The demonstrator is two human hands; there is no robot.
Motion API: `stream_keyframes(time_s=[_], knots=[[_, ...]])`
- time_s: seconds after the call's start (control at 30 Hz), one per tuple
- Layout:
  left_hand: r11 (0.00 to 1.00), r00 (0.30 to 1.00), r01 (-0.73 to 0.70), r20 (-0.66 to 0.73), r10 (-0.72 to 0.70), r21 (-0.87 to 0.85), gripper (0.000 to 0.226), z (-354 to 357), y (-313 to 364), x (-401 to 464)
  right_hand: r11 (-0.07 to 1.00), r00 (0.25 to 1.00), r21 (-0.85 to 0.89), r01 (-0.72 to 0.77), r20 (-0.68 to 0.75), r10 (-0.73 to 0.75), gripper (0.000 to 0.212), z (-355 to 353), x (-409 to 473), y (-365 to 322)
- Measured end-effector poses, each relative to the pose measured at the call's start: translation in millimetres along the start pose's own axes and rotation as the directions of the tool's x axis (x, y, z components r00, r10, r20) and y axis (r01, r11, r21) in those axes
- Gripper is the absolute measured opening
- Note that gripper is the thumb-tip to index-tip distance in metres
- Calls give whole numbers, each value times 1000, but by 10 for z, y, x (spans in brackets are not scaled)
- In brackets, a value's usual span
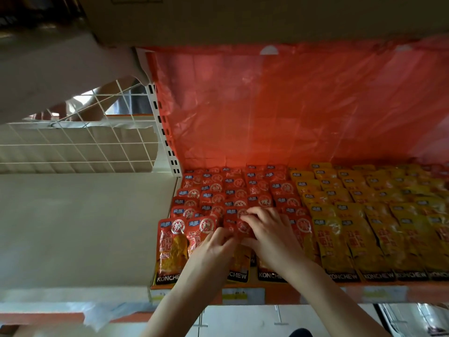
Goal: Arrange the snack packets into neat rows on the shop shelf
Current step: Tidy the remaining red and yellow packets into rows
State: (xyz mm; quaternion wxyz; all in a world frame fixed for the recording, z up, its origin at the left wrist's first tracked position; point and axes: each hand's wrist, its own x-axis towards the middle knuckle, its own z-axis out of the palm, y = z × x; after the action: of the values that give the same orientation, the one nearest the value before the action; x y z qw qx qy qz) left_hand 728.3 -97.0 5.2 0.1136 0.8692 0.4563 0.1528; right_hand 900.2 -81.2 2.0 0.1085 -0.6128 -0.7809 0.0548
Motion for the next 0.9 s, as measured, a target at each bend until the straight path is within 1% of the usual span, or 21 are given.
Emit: stream_keyframes(time_s=[0.07,0.17,0.23,0.33,0.4,0.43,0.53,0.57,0.6,0.67,0.73,0.83,0.9], knots=[[998,1000,-3,-20,2,-55,36,-7,27,9,1000,1000,19,11,-12,-11,48,-12,10,29],[993,997,34,-66,-41,-111,45,26,47,23,999,999,46,26,-44,-24,42,-11,29,46],[989,995,55,-72,-66,-134,47,51,65,30,998,998,53,30,-63,-27,40,-13,39,43],[989,991,74,-97,-87,-126,41,26,93,51,997,998,75,26,-66,-21,35,-20,24,28],[991,981,89,-162,-104,-101,32,-73,60,74,995,995,89,33,-97,-24,30,-40,21,3],[989,971,123,-196,-136,-81,29,-140,15,86,994,992,107,39,-120,-26,29,-51,31,-15],[947,914,319,-258,-315,-25,28,-329,-211,115,985,983,161,68,-177,-39,25,-52,105,-84],[931,901,366,-250,-355,-3,29,-357,-295,118,981,981,177,82,-187,-48,25,-41,144,-109],[923,901,384,-227,-370,23,31,-366,-361,116,976,982,197,92,-183,-56,25,-29,183,-144],[926,924,365,-157,-348,97,38,-353,-434,114,966,986,237,101,-154,-65,27,-5,289,-225],[931,939,340,-109,-327,133,43,-321,-452,119,964,989,246,103,-129,-73,29,30,411,-276],[957,955,282,-118,-272,71,37,-236,-500,130,957,995,272,96,-58,-84,28,74,577,-282],[967,958,255,-137,-251,15,36,-177,-512,142,941,994,322,104,-22,-103,24,86,655,-269]])
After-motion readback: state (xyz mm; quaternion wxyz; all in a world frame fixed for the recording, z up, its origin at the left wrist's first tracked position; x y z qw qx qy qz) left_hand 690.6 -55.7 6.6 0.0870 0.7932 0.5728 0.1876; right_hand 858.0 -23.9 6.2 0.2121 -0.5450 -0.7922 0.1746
